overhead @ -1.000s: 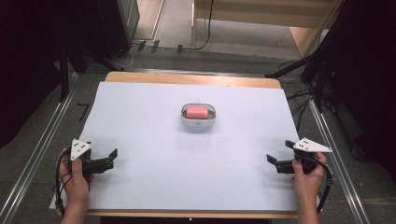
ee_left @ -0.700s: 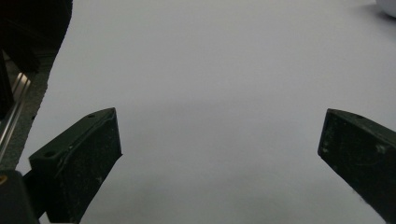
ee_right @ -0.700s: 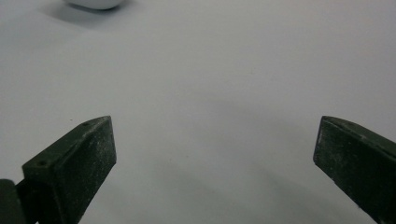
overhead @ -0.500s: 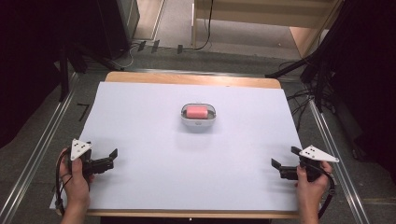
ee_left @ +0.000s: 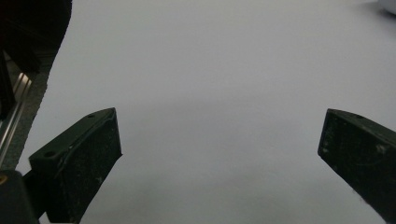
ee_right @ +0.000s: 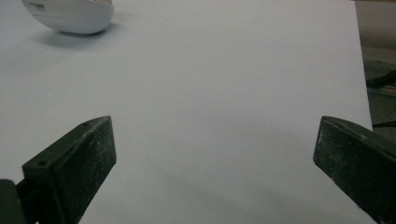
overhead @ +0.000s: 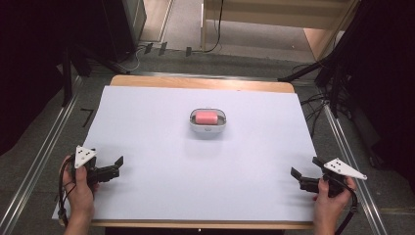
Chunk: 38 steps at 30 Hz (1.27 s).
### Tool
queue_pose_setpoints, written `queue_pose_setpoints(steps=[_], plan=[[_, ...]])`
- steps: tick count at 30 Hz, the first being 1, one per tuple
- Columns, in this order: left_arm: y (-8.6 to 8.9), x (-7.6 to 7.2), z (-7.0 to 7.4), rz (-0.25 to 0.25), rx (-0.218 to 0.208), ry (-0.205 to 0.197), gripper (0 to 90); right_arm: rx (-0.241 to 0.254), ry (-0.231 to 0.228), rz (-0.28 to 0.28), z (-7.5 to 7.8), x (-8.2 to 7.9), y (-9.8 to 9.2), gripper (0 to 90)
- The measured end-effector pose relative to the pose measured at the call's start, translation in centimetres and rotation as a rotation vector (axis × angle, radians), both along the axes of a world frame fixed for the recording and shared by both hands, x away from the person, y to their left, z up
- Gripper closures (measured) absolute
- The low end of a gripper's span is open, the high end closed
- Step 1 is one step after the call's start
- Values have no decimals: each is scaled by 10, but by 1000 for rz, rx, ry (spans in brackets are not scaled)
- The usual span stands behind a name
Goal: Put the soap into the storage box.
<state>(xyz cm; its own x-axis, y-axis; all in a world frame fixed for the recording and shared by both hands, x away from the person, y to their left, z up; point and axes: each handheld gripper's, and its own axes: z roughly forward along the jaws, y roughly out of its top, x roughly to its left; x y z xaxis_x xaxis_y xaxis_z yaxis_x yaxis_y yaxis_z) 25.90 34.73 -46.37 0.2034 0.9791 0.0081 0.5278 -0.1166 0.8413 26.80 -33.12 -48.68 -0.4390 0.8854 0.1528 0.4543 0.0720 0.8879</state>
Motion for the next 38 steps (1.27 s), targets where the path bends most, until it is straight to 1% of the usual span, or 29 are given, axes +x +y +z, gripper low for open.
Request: queue_pose_setpoints(steps=[4, 9, 13, 21, 38], plan=[[0, 0, 0, 3, 0, 0, 0, -4, -14, -3, 0, -1, 0, 0], [0, 0, 0, 5, -4, 2, 0, -21, 2, -8, 0, 0, 2, 0], [1, 1, 0, 2, -8, 3, 0, -23, 8, -8, 0, 0, 3, 0], [1, 1, 0, 1, -8, 4, 0, -44, 14, -5, 0, 1, 4, 0], [1, 1, 0, 0, -9, 7, 0, -48, 15, -8, 0, 2, 5, 0]])
